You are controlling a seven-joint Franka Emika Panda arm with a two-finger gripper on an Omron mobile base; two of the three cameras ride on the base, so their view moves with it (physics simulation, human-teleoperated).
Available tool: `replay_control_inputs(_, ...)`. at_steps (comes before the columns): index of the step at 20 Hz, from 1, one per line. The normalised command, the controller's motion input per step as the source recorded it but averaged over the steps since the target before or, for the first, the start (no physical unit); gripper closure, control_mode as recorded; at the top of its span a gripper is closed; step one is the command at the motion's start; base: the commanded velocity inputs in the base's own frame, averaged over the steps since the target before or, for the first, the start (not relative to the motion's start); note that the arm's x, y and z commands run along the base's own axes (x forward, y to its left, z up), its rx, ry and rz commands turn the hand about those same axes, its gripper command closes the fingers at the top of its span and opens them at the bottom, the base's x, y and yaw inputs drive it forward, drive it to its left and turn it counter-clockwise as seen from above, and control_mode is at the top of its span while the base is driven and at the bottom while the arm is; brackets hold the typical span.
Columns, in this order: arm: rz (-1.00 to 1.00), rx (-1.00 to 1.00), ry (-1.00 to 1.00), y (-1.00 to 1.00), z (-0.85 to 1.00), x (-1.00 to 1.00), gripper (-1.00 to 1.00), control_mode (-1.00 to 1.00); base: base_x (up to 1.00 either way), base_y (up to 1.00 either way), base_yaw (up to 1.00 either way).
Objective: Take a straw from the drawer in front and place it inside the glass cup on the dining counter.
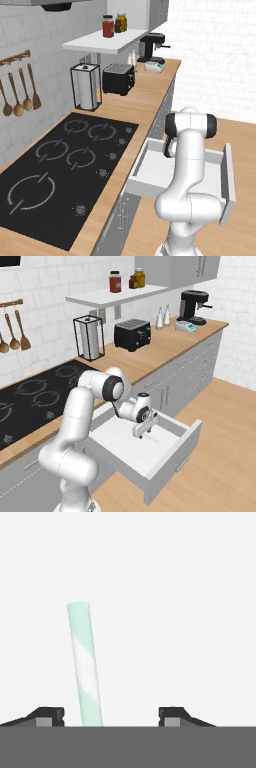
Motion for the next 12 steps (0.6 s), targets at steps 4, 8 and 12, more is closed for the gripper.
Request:
replay_control_inputs(4, 0.02, 0.00, -0.03, 0.00, -0.29, 0.00, 1.00, -1.00, 0.00, 0.00, 0.00)
replay_control_inputs(8, 0.02, 0.00, -0.05, 0.00, -0.23, 0.00, 1.00, -1.00, 0.00, 0.00, 0.00)
replay_control_inputs(12, 0.01, 0.00, -0.11, 0.00, -0.13, 0.00, 1.00, -1.00, 0.00, 0.00, 0.00)
